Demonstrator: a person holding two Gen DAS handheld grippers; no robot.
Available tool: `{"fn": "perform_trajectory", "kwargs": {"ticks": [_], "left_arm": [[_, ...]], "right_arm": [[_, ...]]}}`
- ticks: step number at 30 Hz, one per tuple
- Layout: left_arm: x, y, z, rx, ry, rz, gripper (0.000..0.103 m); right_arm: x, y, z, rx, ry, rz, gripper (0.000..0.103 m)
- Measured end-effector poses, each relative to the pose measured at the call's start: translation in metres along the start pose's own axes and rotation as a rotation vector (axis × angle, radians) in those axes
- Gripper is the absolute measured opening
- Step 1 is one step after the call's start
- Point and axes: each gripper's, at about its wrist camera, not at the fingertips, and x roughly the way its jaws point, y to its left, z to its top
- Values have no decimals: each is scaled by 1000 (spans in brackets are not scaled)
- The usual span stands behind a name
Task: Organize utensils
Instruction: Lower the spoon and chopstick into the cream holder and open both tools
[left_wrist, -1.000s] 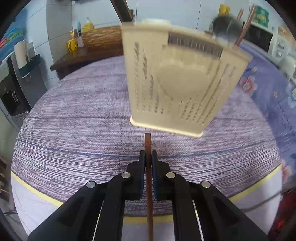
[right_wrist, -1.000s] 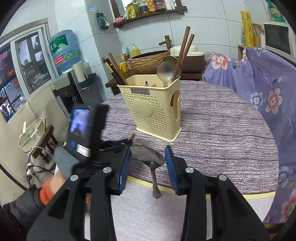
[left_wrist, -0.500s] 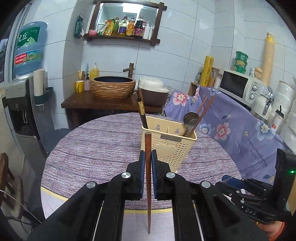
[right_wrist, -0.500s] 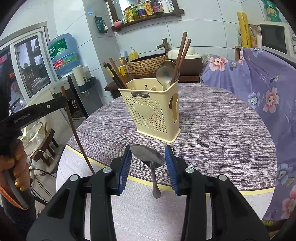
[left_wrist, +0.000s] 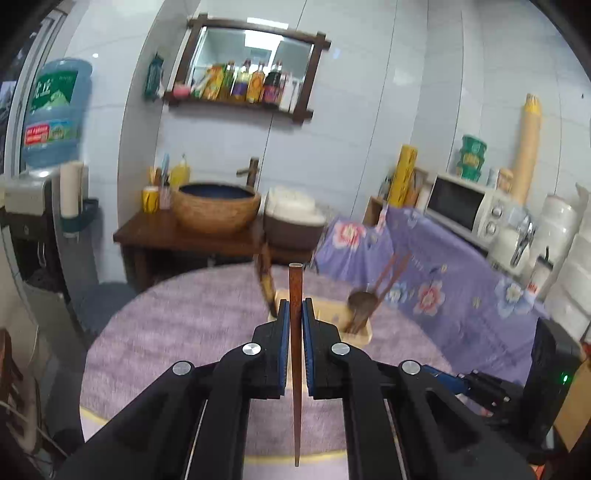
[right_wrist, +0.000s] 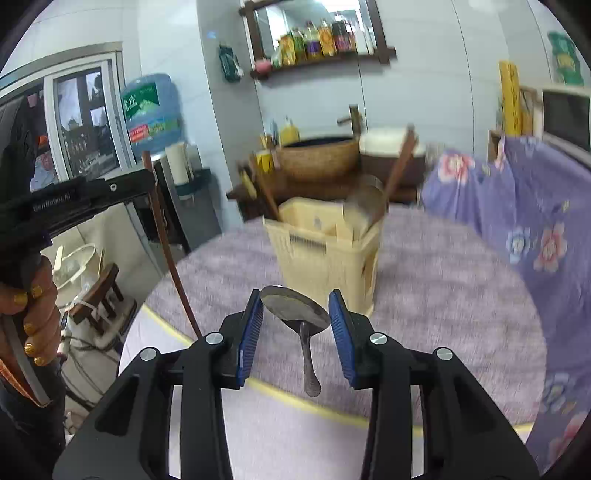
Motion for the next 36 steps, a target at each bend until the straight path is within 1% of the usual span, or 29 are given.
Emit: {"fn": "perform_trajectory", "kwargs": {"ticks": [3,6,8,10,11,13,16,19,24,27,31,36], "left_arm": [[5,-8,46,-11,-63,-1,8],[18,-18,83,-19,-147,29,8],[28,-24,97,-19,-181,37,8],[42,-27,102,-31,-198,32,8],[50,-31,100,-24,-207,44,8],[65,-36,90,4,-200,67,8],[86,-37,65,21,-174,90,8],[105,-34,38,22,-116,93,8],[124,-28,9,37,-45,95,8],[134,-26,-2,55,-6,103,8],[144,-15,-13,43,31,107,8],[142,-14,-15,67,26,112,8]], "right_arm": [[-7,5,44,-51,-101,-27,38],[-3,10,82,-80,-159,-46,38],[3,11,98,-90,-188,-52,38],[12,11,103,-102,-201,-57,38],[21,11,101,-110,-197,-68,38],[35,9,94,-113,-184,-80,38],[55,5,79,-116,-162,-98,38],[75,1,60,-105,-121,-98,38],[94,0,33,-121,-86,-123,38],[104,-3,21,-122,-63,-132,38],[111,-7,10,-111,-42,-139,38],[114,-6,5,-130,-33,-157,38]]}}
